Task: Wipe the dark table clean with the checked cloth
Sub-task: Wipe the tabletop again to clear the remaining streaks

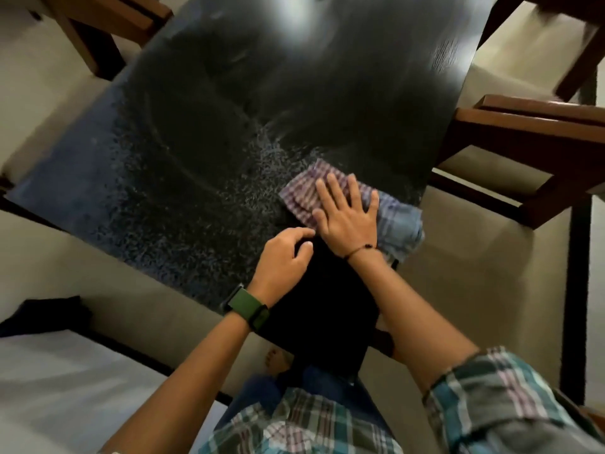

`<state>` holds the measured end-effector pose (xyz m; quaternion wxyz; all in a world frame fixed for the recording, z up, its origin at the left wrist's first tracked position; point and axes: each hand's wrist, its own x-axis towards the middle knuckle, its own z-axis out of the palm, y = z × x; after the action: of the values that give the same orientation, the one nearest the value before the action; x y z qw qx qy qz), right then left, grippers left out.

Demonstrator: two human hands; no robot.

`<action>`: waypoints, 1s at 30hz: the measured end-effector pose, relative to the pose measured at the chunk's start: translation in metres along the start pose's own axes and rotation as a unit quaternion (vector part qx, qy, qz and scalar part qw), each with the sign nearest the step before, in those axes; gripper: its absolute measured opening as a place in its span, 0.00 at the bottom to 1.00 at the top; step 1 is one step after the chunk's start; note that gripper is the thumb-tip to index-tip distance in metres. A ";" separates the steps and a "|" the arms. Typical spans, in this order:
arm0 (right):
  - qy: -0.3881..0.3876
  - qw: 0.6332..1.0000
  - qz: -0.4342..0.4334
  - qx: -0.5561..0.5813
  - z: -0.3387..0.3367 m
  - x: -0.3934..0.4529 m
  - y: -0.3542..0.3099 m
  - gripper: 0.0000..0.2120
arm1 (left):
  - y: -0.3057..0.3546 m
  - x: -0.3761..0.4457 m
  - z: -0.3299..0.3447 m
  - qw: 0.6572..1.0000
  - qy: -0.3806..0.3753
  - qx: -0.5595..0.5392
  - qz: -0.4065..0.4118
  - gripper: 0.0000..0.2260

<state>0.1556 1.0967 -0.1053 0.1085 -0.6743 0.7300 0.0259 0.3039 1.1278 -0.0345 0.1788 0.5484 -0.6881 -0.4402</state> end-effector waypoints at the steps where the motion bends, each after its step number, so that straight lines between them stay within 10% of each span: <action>1: 0.003 1.000 0.016 0.007 -0.005 0.020 0.003 0.26 | -0.001 0.004 0.000 1.000 -0.013 0.004 -0.001 0.13; 9: 0.035 0.999 -0.005 0.033 0.004 -0.034 -0.020 0.25 | -0.006 0.018 -0.022 0.998 0.050 0.010 0.048 0.11; 16: 0.021 0.996 -0.082 0.004 0.047 -0.184 -0.088 0.27 | -0.010 0.060 -0.037 0.993 -0.090 -0.009 0.074 0.11; 30: -0.001 0.980 0.199 0.019 -0.020 0.058 0.053 0.23 | 0.016 0.099 -0.016 0.976 -0.109 0.011 0.186 0.12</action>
<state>0.0971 1.0407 -0.1028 0.1148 -0.5136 0.8496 0.0333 0.2724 1.0313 -0.0361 0.1749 0.3615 -0.7984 -0.4486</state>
